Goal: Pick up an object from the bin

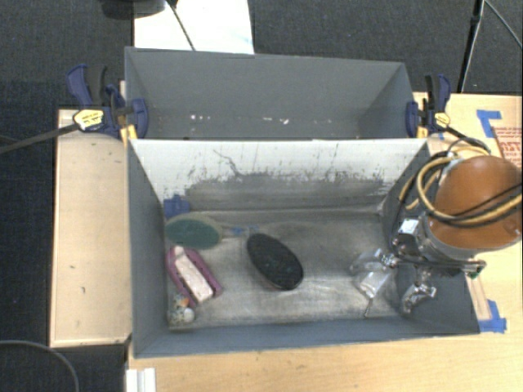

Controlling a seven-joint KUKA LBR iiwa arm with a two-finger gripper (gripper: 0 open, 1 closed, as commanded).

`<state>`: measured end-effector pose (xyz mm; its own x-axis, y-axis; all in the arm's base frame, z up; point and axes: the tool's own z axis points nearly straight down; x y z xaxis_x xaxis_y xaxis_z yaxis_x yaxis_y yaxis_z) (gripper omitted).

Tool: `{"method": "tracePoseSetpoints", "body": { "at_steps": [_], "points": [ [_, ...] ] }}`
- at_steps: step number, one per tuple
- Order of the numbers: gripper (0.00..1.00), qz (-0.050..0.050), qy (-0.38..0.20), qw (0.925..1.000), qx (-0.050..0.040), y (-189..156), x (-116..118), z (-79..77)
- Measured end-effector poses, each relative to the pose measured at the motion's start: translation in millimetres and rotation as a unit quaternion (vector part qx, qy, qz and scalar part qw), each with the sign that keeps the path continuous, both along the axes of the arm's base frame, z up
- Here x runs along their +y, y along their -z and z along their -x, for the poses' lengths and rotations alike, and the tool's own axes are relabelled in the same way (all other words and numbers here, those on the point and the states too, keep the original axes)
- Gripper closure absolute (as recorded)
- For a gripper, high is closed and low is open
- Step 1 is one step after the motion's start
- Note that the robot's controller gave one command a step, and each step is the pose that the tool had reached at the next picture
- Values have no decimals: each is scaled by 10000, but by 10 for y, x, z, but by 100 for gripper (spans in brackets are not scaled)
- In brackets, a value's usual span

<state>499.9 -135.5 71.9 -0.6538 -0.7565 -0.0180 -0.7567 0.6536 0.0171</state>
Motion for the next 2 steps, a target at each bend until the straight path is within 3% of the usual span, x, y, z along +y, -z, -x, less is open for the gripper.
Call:
{"method": "tracePoseSetpoints", "body": {
  "at_steps": [1,2],
  "points": [
    [100,102,8,9999,-2,12,-121,18],
    [100,131,168,9998,-50,-1465,-4,125]
  ]
}}
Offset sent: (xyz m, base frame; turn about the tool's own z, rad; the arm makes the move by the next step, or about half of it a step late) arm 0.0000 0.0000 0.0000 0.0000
